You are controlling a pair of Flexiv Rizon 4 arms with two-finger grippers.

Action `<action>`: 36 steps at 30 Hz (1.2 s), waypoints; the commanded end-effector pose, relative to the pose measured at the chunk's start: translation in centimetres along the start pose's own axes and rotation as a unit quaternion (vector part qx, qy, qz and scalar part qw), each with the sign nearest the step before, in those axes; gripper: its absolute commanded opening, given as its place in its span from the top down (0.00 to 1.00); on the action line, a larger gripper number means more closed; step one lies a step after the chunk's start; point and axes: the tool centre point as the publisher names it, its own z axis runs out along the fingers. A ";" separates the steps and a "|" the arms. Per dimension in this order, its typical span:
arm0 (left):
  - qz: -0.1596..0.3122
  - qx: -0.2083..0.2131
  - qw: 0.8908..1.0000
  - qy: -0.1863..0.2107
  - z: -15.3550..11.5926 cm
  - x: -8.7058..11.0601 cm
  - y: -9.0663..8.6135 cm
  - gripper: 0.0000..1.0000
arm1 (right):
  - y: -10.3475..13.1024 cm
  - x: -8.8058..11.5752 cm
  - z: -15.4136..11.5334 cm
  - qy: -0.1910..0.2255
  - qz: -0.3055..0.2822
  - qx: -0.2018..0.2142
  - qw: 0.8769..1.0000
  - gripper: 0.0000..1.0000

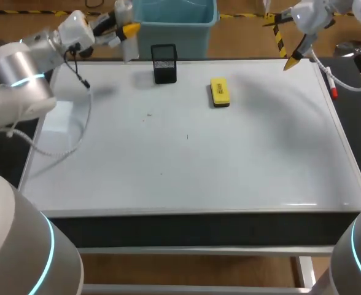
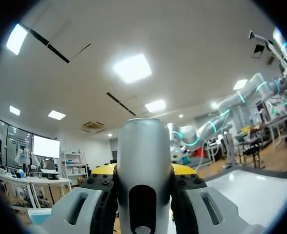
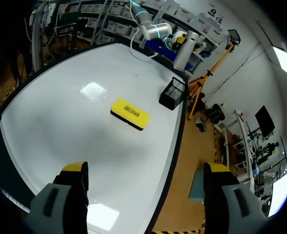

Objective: Pick up the inspection probe, press it on each red-marked spot on the whiteboard one by one, put down the probe, pick up the eraser, and wipe off all the red marks.

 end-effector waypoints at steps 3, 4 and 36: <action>0.003 0.011 0.995 0.096 2.6 -4.6 -0.1 1.00 | 0.0 0.0 -0.1 0.002 -0.001 0.002 1.000 0.00; 0.001 0.013 0.995 0.099 3.0 -4.8 -0.2 1.00 | 0.0 0.0 -0.1 0.002 -0.001 0.002 1.000 0.00; -0.057 0.030 0.996 0.062 8.3 -1.0 1.8 1.00 | 0.0 0.0 -0.1 0.002 -0.001 0.002 1.000 0.00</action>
